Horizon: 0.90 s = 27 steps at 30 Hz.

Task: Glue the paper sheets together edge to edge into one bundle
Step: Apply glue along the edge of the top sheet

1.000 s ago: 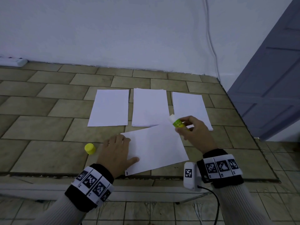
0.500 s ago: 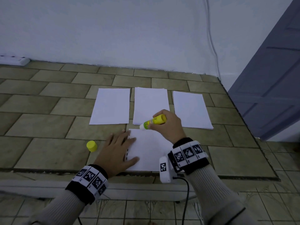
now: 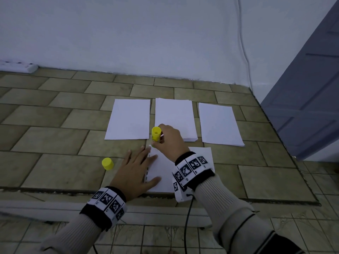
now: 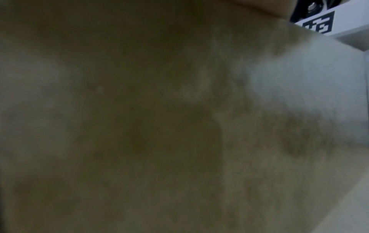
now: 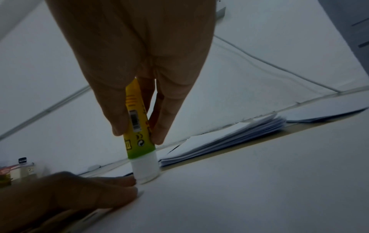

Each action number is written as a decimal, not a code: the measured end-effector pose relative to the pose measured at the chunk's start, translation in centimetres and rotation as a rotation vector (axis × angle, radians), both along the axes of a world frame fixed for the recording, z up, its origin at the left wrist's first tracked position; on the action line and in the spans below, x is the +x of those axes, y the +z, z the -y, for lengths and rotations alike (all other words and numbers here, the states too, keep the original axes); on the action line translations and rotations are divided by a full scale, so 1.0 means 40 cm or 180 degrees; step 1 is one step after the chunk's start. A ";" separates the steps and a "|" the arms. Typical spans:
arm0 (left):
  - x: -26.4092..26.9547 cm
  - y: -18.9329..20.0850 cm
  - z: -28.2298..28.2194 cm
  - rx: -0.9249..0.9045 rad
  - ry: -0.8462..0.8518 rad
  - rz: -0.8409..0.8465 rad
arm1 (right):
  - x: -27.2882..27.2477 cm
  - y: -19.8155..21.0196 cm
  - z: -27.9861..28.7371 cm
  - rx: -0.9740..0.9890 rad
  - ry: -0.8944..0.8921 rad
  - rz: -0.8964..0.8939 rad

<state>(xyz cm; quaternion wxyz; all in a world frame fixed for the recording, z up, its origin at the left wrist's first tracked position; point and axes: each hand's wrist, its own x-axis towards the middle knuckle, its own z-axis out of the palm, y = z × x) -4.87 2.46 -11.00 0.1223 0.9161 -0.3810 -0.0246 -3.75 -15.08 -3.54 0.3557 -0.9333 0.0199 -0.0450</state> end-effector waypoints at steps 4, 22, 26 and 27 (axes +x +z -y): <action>0.000 -0.001 0.000 -0.0034 0.0005 0.0013 | -0.001 0.005 -0.001 -0.0071 0.0072 -0.0032; -0.004 -0.001 0.001 -0.0022 0.0070 0.0041 | -0.146 0.020 0.256 -0.0183 -0.0831 0.0119; -0.005 0.002 0.001 0.0032 0.0072 0.0016 | -0.163 0.019 0.303 -0.0148 -0.0996 0.0061; -0.005 0.002 0.001 0.0048 0.0071 0.0003 | -0.166 0.019 0.312 -0.0146 -0.1032 0.0039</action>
